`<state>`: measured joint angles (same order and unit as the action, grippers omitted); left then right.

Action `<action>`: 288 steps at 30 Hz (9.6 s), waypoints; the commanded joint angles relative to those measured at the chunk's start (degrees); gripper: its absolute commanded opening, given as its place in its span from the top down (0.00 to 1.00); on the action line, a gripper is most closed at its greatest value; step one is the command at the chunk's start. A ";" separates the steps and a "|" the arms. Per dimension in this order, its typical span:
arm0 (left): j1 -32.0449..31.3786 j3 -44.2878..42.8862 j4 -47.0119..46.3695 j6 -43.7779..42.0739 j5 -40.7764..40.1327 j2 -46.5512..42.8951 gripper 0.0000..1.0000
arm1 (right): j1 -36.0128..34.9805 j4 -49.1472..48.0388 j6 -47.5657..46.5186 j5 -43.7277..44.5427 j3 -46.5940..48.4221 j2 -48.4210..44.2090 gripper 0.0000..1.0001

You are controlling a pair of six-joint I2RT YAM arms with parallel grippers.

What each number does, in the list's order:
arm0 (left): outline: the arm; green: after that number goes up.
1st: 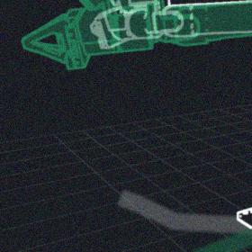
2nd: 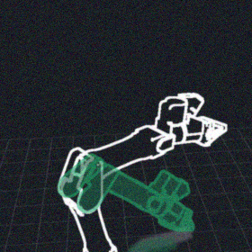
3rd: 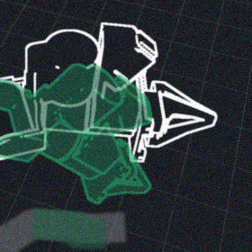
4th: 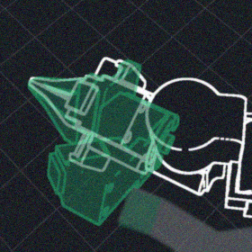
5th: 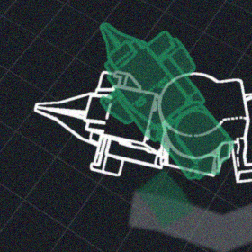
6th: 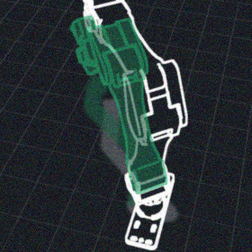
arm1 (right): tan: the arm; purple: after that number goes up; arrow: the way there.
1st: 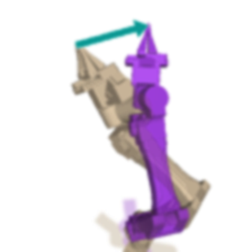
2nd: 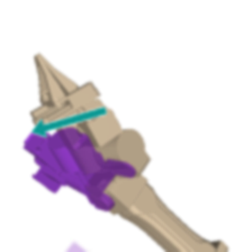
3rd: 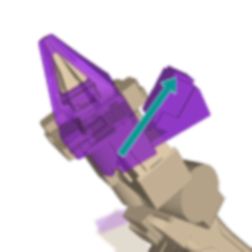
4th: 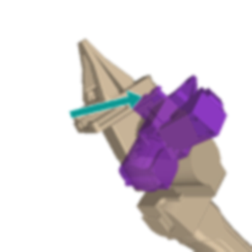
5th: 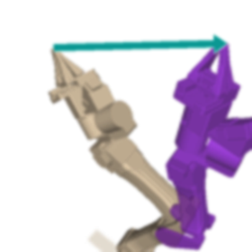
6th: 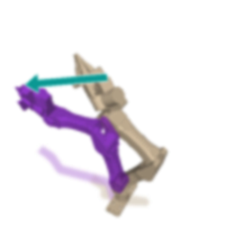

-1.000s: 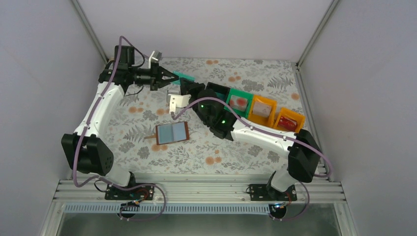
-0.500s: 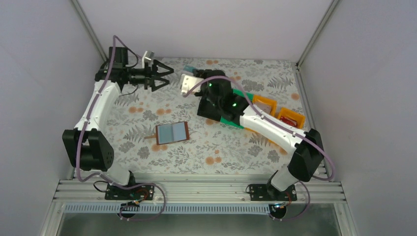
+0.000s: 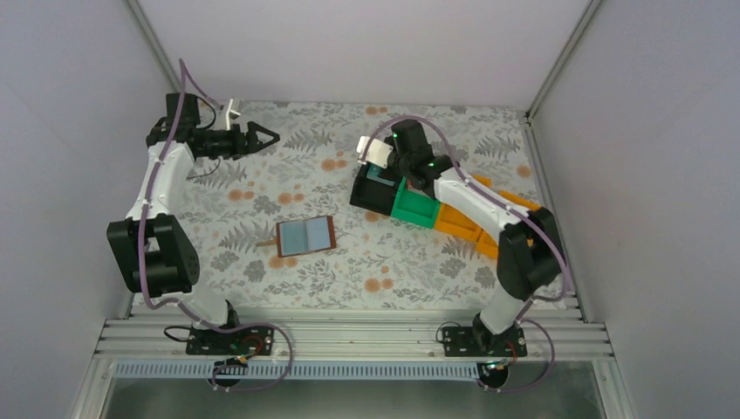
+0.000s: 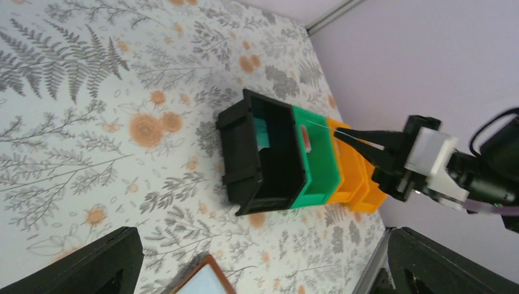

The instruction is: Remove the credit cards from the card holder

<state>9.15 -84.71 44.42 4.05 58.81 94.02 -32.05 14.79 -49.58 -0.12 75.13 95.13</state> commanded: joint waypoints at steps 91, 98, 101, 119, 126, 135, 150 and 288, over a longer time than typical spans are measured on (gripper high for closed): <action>5.97 22.82 11.40 -36.52 -10.99 14.35 0.13 | -19.03 6.28 76.25 -15.77 12.94 21.61 0.41; 1.83 23.20 11.83 -38.09 -8.20 19.77 0.15 | -19.97 0.67 81.56 -26.34 9.98 26.97 0.45; 1.52 22.69 13.14 -39.60 -4.80 21.12 0.20 | -19.99 -1.26 83.02 -28.57 10.20 28.78 0.47; -0.09 20.85 20.00 -48.57 6.73 20.29 0.98 | -17.95 -8.36 86.16 -30.33 5.71 27.21 0.58; -0.09 21.24 17.20 -47.23 5.45 16.18 0.98 | -17.75 -7.94 82.28 -28.28 3.79 21.92 0.51; -2.69 13.15 16.81 -45.18 7.67 1.07 0.98 | -17.14 -7.60 76.05 -18.48 -0.65 6.07 0.36; -6.79 7.29 20.97 -43.96 18.15 -7.22 0.97 | -19.83 -15.53 72.42 -15.25 0.45 4.26 0.32; -15.46 4.86 9.84 -26.60 3.69 -10.37 0.98 | -22.31 -3.28 66.36 12.79 1.15 -5.72 0.60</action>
<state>-6.22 -79.59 52.90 -20.51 58.11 83.66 -55.72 13.45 15.77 9.93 76.34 91.77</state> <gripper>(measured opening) 0.059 0.533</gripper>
